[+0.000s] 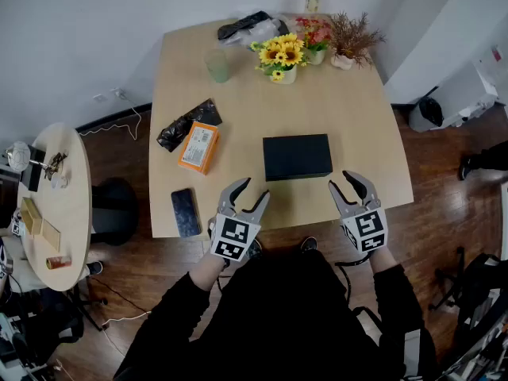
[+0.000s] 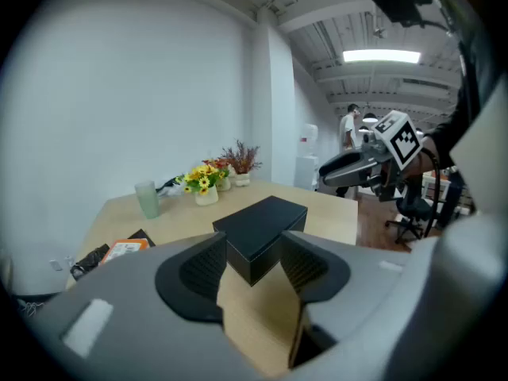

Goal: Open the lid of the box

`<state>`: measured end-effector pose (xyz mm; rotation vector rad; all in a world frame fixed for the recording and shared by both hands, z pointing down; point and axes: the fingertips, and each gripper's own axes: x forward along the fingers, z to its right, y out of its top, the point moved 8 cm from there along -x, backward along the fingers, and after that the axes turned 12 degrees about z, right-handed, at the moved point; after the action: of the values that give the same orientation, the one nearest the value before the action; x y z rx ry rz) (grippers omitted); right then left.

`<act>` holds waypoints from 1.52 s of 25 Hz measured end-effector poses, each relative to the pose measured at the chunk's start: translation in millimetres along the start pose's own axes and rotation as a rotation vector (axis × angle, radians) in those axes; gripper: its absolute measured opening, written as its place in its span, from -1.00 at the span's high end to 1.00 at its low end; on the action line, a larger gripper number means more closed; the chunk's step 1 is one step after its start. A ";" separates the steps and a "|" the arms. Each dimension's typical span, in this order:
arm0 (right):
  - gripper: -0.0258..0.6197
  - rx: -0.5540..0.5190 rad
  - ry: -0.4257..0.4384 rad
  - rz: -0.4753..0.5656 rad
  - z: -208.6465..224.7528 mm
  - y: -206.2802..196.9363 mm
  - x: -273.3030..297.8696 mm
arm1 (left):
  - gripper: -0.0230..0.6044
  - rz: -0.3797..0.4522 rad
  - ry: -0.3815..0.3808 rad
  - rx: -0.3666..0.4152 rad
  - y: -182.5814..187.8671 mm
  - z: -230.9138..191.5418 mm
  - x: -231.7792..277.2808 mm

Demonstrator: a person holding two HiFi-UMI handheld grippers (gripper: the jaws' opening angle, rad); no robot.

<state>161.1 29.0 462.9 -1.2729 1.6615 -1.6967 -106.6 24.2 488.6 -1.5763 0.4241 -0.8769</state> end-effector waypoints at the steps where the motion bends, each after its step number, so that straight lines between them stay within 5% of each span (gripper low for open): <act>1: 0.42 -0.005 0.010 -0.021 2.3 -6.4 11.0 | 0.30 -0.020 -0.009 0.000 -4.4 -3.6 10.5; 8: 0.29 -0.017 0.131 -0.144 12.9 -51.6 60.7 | 0.29 -0.142 0.011 -0.042 -27.9 -12.6 66.6; 19: 0.26 0.034 0.265 -0.111 32.5 -73.5 74.5 | 0.29 -0.225 0.172 -0.054 -35.6 4.5 87.8; 30: 0.40 -0.037 0.192 -0.176 29.8 -67.7 75.8 | 0.33 -0.236 0.138 -0.073 -37.0 -0.3 89.2; 38: 0.42 0.209 0.173 -0.168 35.8 -65.5 75.7 | 0.42 -0.243 0.102 -0.083 -35.8 -3.9 84.9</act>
<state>173.2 -41.0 542.0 -1.2237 1.4544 -2.0736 -61.9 -30.6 547.8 -1.6876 0.3495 -1.1417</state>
